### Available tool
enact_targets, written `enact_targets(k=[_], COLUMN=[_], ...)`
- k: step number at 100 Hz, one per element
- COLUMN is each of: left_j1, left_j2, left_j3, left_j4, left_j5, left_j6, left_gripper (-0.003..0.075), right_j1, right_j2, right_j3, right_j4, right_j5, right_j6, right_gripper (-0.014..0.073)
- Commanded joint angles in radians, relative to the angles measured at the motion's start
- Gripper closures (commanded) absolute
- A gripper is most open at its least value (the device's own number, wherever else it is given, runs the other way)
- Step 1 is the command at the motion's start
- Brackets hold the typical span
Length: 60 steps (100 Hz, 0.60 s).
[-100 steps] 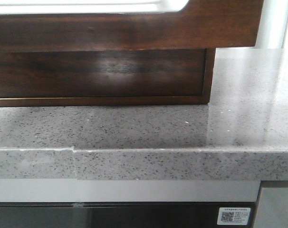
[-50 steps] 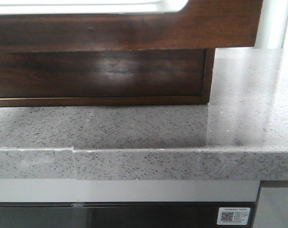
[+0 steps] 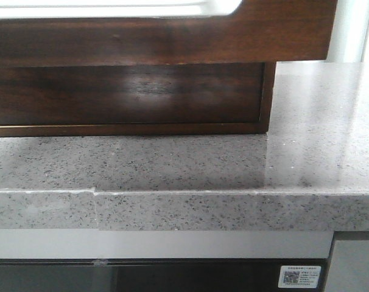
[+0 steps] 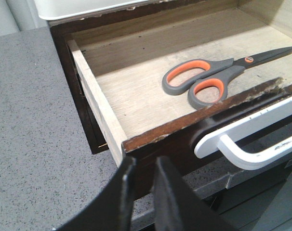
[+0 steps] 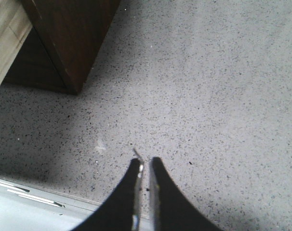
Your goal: Put scissors in drawer with both arms
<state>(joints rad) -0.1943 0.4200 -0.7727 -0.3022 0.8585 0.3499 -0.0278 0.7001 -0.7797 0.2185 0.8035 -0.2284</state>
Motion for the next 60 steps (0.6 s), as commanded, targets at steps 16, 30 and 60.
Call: enact_targets(k=[16,30,60], left_j1=[-0.007,-0.007,-0.007], left_j2=[0.016,0.016,0.016], left_j3=[-0.033,-0.033,-0.033], left_j4=[-0.02,-0.02,-0.02], left_j5=[-0.058,-0.06,-0.06], left_j6=[-0.008,-0.008,-0.008], left_gripper=[0.0741,0.0741,0.0741], right_j1=[-0.008,-0.008,-0.008], right_j2=[-0.004,-0.004,-0.004], right_j3=[-0.023,-0.023,-0.023], right_j4=[0.01,0.01,0.01], right_j5=[-0.059,-0.051,-0.051], right_j6=[0.0,0.0,0.0], right_gripper=[0.0662,0.0662,0.0662])
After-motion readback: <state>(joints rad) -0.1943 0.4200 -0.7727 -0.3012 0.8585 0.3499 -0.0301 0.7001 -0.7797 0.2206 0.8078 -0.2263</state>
